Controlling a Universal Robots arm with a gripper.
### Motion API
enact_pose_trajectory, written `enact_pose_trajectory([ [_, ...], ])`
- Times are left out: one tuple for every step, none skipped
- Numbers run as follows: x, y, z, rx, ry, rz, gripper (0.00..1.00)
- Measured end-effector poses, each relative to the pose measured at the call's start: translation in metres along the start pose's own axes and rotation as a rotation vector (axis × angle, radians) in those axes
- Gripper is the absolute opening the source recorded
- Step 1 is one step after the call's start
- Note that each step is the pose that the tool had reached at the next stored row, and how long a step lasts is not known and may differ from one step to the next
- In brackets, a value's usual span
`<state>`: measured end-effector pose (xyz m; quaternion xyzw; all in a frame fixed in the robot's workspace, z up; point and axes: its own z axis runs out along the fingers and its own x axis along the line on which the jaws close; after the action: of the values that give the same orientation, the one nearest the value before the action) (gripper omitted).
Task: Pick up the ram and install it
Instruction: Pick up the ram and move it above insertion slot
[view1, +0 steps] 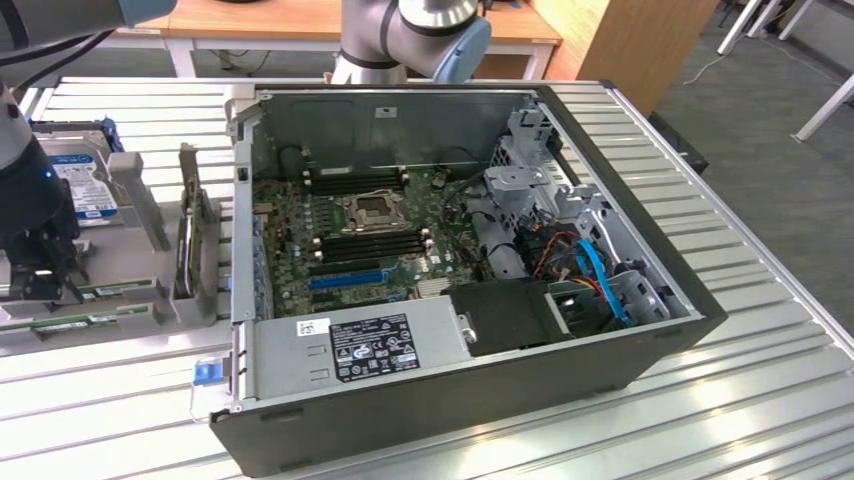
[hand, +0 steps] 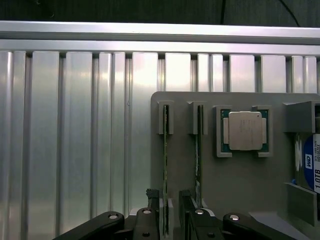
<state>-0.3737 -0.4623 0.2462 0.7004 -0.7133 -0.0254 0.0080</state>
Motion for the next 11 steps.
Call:
enact_pose_trajectory([
  [0.0000, 0.0000, 0.0004, 0.0000, -0.0001, 0.000, 0.30],
  [0.0000, 0.0000, 0.0008, -0.0001, -0.0001, 0.000, 0.30],
  [0.0000, 0.0000, 0.0013, -0.0001, -0.0002, 0.000, 0.30],
  [0.0001, -0.0001, 0.0019, -0.0001, -0.0002, 0.000, 0.30],
  [0.0001, -0.0001, 0.0025, -0.0001, -0.0002, 0.000, 0.30],
  [0.0001, -0.0001, 0.0031, -0.0001, -0.0003, 0.000, 0.30],
  [0.0001, -0.0002, 0.0036, -0.0001, -0.0002, 0.000, 0.30],
  [0.0001, -0.0002, 0.0041, -0.0002, -0.0002, 0.000, 0.30],
  [0.0001, -0.0002, 0.0047, -0.0002, -0.0001, 0.000, 0.30],
  [0.0001, -0.0002, 0.0051, -0.0002, -0.0002, 0.000, 0.30],
  [0.0002, -0.0003, 0.0056, -0.0002, -0.0002, 0.000, 0.30],
])
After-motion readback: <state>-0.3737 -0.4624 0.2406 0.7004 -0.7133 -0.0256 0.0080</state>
